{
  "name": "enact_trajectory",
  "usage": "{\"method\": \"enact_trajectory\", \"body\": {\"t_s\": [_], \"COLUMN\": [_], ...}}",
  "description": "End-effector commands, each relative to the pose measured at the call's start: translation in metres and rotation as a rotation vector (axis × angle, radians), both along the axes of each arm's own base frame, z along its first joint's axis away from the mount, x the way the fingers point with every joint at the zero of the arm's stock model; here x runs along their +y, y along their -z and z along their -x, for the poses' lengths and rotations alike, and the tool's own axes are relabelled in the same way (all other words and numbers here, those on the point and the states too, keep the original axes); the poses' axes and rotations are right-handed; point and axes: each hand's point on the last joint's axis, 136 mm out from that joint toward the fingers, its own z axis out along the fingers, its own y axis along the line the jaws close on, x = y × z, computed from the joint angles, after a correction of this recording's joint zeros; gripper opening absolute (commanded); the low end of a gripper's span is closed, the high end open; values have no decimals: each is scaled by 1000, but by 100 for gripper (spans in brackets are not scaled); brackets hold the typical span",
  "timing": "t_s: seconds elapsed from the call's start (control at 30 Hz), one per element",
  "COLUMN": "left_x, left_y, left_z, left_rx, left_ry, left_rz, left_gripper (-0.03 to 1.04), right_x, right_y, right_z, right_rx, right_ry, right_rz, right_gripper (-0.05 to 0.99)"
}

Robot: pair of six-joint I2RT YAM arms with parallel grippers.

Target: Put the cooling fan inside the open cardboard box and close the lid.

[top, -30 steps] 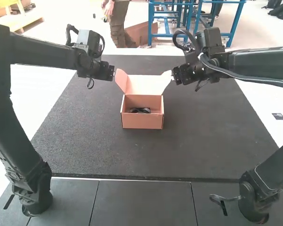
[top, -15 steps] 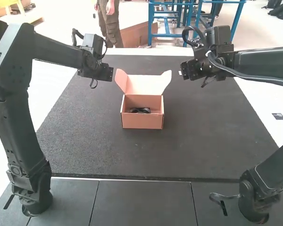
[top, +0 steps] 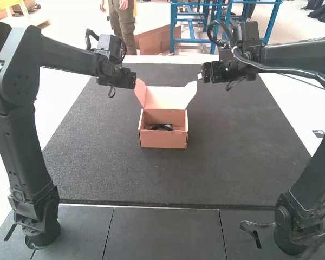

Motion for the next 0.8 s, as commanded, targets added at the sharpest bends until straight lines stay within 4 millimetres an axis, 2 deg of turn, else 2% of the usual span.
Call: {"method": "enact_trajectory", "body": {"t_s": [0.0, 0.13, 0.4, 0.57, 0.77], "left_x": [-16, -25, -35, -42, -53], "left_y": [-15, -14, -19, -22, -23], "left_z": [-7, -6, -6, -6, -4], "left_rx": [-29, -26, -35, -41, -40], "left_ry": [39, 63, 77, 92, 119], "left_rz": [43, 61, 74, 78, 86], "left_gripper": [97, 97, 97, 97, 97], "right_x": [25, 34, 38, 38, 42], "right_y": [-21, -13, 30, 37, 37], "right_z": [-8, -20, -31, -37, -35], "right_rx": [31, 78, 271, 292, 299], "right_ry": [-42, -51, -16, 1, -12], "right_rz": [-133, -146, -119, -128, -136], "right_gripper": [89, 89, 88, 81, 77]}}
